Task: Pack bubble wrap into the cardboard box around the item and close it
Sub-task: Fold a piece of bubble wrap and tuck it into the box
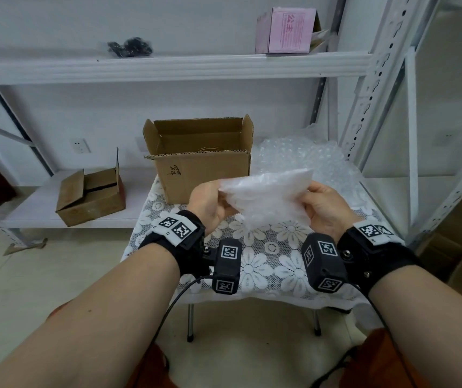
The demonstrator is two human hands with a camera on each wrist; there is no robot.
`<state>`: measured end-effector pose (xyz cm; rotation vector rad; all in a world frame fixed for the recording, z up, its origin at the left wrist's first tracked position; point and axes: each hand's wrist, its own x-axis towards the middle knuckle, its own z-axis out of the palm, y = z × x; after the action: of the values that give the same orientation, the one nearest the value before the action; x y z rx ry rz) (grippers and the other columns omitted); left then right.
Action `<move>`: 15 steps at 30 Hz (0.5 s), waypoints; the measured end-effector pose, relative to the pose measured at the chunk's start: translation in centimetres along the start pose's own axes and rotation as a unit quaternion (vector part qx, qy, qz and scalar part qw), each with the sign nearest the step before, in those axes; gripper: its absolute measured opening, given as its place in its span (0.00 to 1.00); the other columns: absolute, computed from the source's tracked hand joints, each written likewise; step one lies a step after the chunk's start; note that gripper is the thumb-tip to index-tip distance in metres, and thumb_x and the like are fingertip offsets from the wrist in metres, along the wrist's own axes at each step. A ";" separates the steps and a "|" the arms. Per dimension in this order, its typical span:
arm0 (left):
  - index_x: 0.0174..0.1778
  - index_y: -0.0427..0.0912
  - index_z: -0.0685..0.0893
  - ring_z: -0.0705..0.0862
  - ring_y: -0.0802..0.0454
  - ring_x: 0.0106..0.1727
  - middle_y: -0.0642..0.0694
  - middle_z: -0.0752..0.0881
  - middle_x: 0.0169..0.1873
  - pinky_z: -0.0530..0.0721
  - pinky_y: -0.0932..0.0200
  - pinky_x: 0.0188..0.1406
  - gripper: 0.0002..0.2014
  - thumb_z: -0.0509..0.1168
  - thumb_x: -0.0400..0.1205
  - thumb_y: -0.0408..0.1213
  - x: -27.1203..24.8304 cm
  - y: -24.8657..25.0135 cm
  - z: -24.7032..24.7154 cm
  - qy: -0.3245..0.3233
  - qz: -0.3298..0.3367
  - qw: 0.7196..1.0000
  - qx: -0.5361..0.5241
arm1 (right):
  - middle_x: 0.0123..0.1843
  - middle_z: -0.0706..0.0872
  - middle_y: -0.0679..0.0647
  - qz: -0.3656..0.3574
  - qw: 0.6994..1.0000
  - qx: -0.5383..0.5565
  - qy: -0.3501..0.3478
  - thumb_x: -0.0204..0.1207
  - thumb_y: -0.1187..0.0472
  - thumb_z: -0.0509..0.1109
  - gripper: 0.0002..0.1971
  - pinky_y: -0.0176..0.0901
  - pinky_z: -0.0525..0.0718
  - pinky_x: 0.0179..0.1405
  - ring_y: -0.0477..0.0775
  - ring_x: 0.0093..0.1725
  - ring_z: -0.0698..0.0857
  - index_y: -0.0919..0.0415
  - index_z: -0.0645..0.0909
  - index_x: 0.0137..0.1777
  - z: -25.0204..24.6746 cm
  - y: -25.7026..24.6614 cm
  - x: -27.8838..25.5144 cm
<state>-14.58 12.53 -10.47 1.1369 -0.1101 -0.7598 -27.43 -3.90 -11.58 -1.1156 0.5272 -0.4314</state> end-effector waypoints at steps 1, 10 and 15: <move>0.61 0.28 0.77 0.86 0.39 0.50 0.32 0.85 0.54 0.90 0.42 0.44 0.16 0.50 0.82 0.28 -0.2 0.0 0.0 -0.016 -0.012 1.000 -0.005 | 0.37 0.92 0.55 -0.010 1.000 -0.007 0.012 0.75 0.82 0.62 0.15 0.42 0.91 0.37 0.52 0.38 0.91 0.65 0.85 0.47 -0.1 0.1 0.1; 0.64 0.38 0.82 0.88 0.34 0.52 0.32 0.88 0.55 0.90 0.43 0.35 0.30 0.61 0.80 0.61 -0.7 0.3 -0.2 -0.122 -0.156 0.979 0.050 | 0.61 0.86 0.60 -0.041 0.995 -0.086 0.015 0.78 0.82 0.57 0.24 0.41 0.90 0.33 0.61 0.59 0.84 0.64 0.82 0.26 0.2 0.3 0.1; 0.59 0.37 0.78 0.86 0.35 0.56 0.33 0.82 0.58 0.91 0.46 0.38 0.12 0.63 0.81 0.24 -0.8 0.5 -0.2 -0.082 -0.144 0.984 0.070 | 0.59 0.84 0.60 -0.027 0.997 -0.058 0.040 0.83 0.66 0.60 0.09 0.46 0.88 0.38 0.56 0.49 0.85 0.60 0.82 0.53 0.9 -0.1 -0.2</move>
<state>-14.83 13.30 -9.94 1.2374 -0.1413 -1.1180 -27.01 -3.19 -11.13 -1.2293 0.5988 -0.4989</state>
